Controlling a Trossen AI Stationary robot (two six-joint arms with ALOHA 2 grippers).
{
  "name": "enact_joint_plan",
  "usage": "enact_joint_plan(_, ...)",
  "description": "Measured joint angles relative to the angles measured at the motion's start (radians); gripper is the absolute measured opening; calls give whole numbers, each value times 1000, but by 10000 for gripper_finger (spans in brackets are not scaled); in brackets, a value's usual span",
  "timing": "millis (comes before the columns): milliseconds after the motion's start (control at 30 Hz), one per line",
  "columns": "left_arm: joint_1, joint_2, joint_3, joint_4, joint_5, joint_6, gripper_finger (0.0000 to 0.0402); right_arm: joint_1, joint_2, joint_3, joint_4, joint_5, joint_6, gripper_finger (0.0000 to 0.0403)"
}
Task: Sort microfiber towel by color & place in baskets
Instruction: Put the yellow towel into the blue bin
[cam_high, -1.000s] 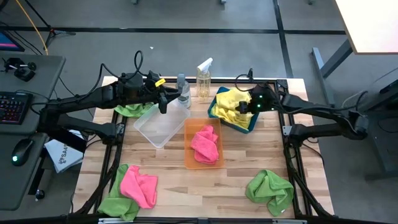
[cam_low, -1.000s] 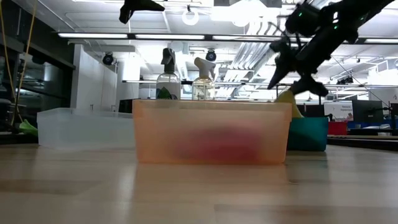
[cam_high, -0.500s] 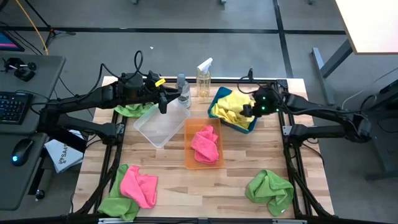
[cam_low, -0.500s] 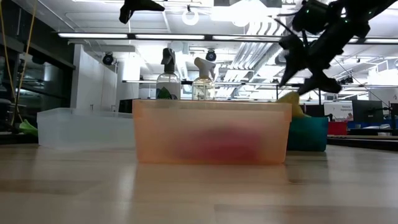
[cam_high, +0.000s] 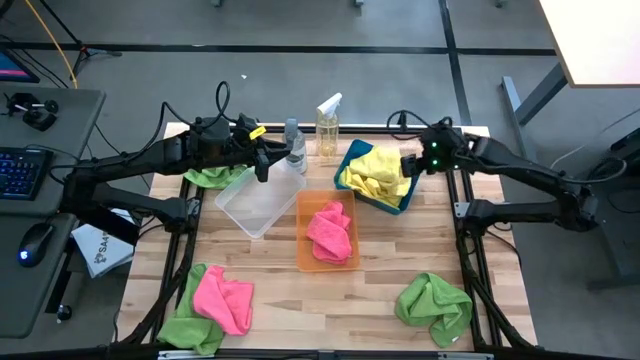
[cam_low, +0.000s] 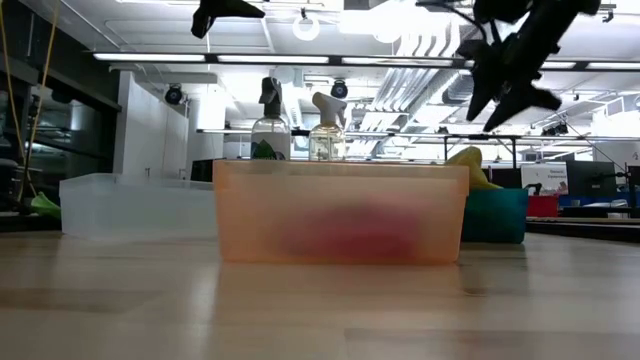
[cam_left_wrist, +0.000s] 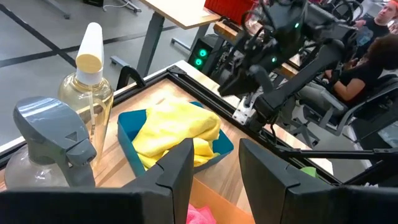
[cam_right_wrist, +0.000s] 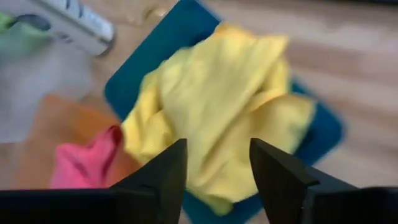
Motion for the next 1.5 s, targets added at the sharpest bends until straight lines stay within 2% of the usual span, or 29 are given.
enact_joint_plan(100,0,0,0,0,0,0,117,0,0,36,-3,59,-58,133)
enact_joint_plan(267,0,0,0,-1,0,25,117,0,12,-57,115,62,-80,17)
enact_joint_plan(467,0,0,0,-5,0,26,117,0,44,-266,425,59,26,3)
enact_joint_plan(633,0,0,0,-5,-4,26,117,36,159,-371,607,38,114,1)
enact_joint_plan(733,0,0,0,-4,-4,27,117,73,249,-386,651,13,142,1)
enact_joint_plan(933,0,0,0,1,-5,27,117,151,356,-335,764,-79,63,1)
enact_joint_plan(1067,0,0,0,1,-5,27,117,166,374,-293,741,-86,13,0)
enact_joint_plan(1200,0,1,0,1,-5,27,117,141,385,-293,684,-45,14,0)
enact_joint_plan(1500,0,0,0,0,-5,52,117,129,372,-289,566,-53,-5,0)
